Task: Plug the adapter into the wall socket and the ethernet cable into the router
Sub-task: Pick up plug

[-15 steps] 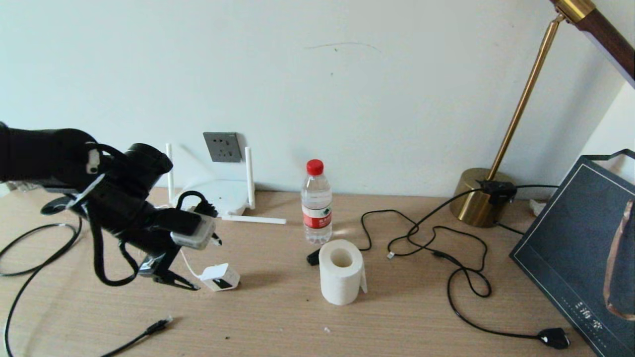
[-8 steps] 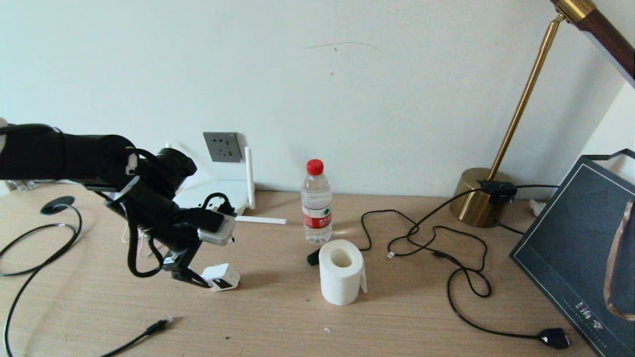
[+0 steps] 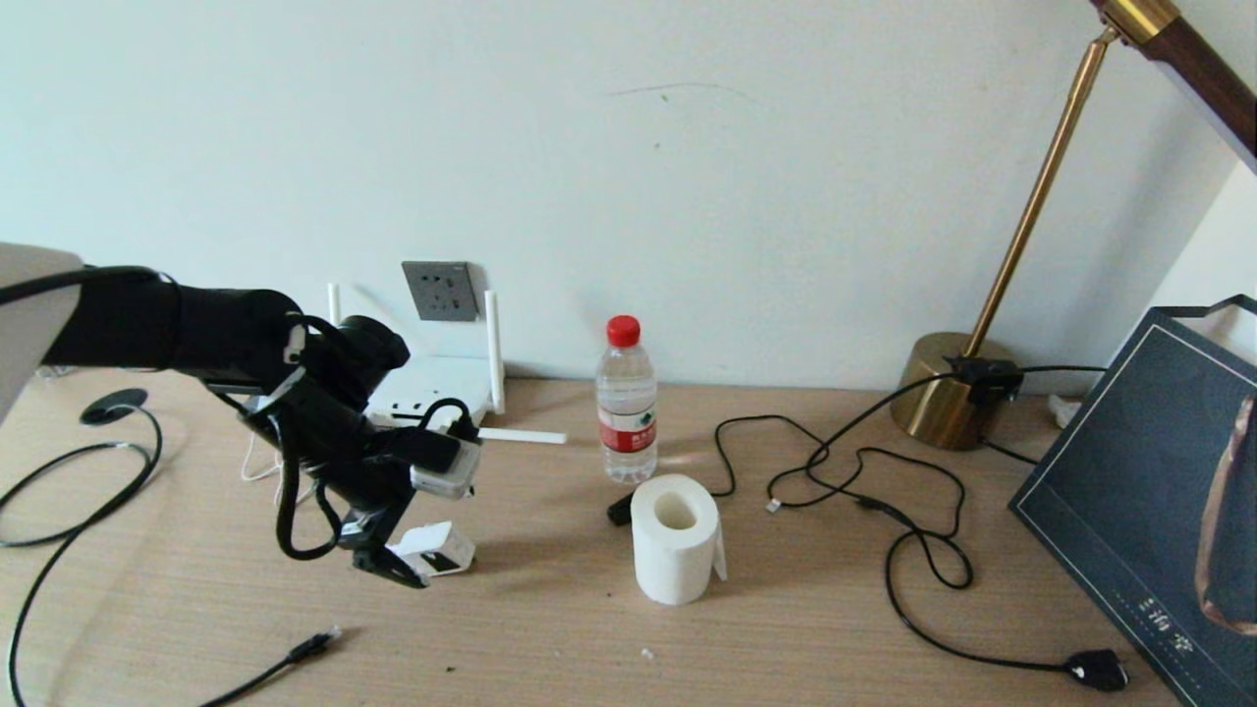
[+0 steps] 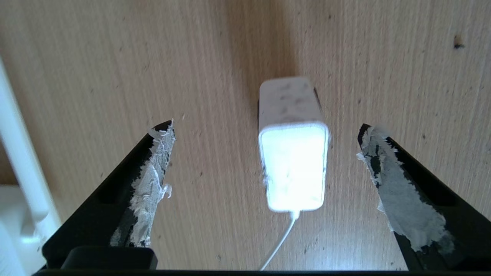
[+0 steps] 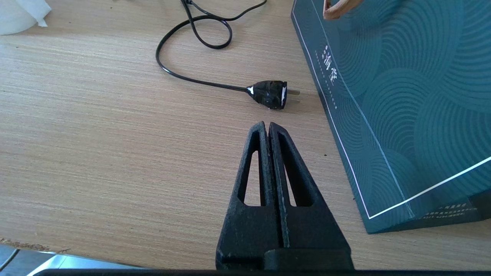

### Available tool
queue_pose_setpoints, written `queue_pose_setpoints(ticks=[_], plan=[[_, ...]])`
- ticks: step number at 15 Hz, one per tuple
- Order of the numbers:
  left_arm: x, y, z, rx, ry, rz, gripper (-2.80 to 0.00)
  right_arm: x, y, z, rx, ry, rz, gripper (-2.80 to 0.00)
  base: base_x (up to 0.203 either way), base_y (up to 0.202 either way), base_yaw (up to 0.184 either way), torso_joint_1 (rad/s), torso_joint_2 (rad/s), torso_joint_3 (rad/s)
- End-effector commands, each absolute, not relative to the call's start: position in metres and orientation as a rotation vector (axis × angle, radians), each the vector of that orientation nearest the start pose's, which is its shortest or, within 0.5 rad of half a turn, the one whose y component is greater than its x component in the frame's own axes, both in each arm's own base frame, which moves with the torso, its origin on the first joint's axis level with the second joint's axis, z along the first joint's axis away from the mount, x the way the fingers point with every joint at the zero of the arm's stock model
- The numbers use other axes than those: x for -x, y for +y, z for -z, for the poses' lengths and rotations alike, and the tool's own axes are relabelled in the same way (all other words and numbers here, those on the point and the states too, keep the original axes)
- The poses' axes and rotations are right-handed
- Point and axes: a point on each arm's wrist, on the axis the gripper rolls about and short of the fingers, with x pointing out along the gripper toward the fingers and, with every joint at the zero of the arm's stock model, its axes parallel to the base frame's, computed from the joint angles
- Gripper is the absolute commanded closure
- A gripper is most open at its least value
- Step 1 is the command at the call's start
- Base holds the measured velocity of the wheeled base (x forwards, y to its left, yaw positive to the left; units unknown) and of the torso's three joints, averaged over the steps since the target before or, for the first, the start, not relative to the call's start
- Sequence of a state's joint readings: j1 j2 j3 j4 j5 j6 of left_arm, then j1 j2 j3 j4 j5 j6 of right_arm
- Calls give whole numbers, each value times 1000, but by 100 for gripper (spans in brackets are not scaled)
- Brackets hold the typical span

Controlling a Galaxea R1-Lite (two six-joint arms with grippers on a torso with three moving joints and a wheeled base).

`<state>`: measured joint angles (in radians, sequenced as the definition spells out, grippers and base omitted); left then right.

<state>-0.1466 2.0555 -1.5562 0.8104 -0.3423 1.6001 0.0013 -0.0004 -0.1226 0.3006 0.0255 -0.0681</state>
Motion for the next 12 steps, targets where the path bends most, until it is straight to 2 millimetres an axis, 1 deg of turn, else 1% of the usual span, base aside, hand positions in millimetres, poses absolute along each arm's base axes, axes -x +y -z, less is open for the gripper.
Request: queue_pose_setpoints(ticks=[1,10,11,12], plan=[[-351,-61,-148,-1196,667,1345,-280,35,1,-78,67,178,-34,0,0,0,0,0,0,0],[-356,-62,-131,-1162,711,1367,-280,35,1,-78,67,178,-34,0,0,0,0,0,0,0],[-357,-62,-129,-1160,714,1369,0,35,1,-78,67,178,-34,0,0,0,0,0,0,0],[-358,-62,-128,-1159,715,1369,0,35,1,-78,67,178,-34,0,0,0,0,0,0,0]])
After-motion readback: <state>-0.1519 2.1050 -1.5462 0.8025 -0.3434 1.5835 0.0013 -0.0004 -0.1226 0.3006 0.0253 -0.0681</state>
